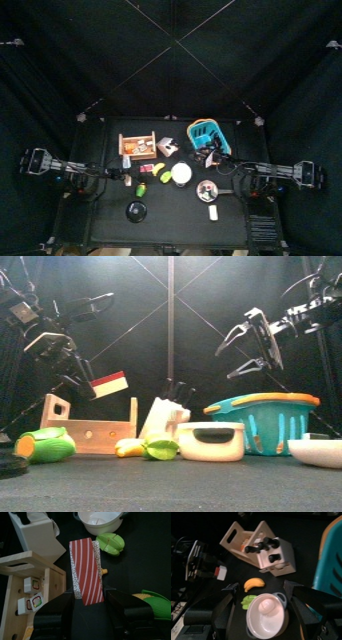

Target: Grab salmon sushi

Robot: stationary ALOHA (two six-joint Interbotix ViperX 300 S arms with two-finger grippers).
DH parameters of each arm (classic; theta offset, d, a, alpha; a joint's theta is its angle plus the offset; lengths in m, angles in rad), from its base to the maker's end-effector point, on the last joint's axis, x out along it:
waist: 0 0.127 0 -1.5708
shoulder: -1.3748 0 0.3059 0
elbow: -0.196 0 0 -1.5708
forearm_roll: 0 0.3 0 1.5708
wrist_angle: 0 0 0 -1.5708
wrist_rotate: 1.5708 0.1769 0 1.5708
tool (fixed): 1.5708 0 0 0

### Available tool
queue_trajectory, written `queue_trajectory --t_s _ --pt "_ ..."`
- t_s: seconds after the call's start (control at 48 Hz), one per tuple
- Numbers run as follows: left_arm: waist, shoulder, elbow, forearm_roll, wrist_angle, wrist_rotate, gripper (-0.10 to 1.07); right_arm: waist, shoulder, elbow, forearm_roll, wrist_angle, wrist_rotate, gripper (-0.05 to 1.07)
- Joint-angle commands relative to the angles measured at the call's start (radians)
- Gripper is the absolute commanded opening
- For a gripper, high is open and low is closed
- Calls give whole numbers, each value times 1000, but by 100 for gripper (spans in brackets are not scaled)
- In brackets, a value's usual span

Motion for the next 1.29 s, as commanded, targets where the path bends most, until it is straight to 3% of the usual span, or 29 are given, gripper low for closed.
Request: queue_trajectory --t_s 0.0,0.312,0.75,0.958,1.271 --pt "-2 -5 -17 -11 -15 -3 70 44 -3 -32 3 -8 -3 101" --pt "-3 -5 -23 -31 -163 0 70 146 60 -57 3 -12 -3 101" --pt "-3 -5 -31 -78 -414 3 70 288 275 -193 -28 -69 -11 101" --pt "-2 5 -26 -137 -486 3 70 305 353 -279 -135 -71 -9 101" --pt "-2 20 -18 -321 -532 9 70 301 434 -345 -307 -77 -9 101"
